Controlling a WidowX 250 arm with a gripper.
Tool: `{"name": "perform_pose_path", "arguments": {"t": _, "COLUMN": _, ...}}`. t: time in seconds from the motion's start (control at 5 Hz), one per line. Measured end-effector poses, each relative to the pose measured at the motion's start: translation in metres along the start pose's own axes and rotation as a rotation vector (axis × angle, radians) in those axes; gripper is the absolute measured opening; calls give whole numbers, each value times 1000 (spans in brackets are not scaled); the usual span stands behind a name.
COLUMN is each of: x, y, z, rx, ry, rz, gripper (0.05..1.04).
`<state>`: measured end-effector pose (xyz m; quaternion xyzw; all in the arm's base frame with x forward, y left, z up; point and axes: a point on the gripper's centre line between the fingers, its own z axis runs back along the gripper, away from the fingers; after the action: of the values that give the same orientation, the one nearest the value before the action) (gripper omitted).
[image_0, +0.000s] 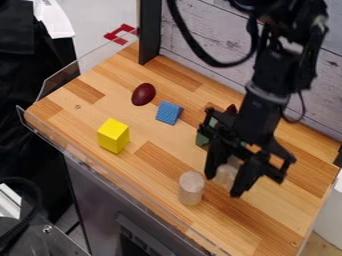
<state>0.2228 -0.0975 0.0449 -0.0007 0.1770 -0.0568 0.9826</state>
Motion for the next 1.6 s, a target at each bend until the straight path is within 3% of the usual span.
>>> {"name": "perform_pose_path", "arguments": {"t": 0.6, "x": 4, "y": -7, "z": -14, "rx": 3, "ry": 23, "rz": -15, "gripper": 462}}
{"name": "perform_pose_path", "arguments": {"t": 0.8, "x": 7, "y": -13, "z": -18, "rx": -39, "ry": -11, "rz": -41, "gripper": 462}}
{"name": "perform_pose_path", "arguments": {"t": 1.2, "x": 17, "y": -15, "z": -34, "rx": 10, "ry": 121, "rz": -85, "gripper": 462}}
{"name": "perform_pose_path", "arguments": {"t": 1.4, "x": 17, "y": -15, "z": -35, "rx": 31, "ry": 145, "rz": -83, "gripper": 504}}
{"name": "perform_pose_path", "arguments": {"t": 1.6, "x": 15, "y": -16, "z": -37, "rx": 14, "ry": 130, "rz": -64, "gripper": 835}}
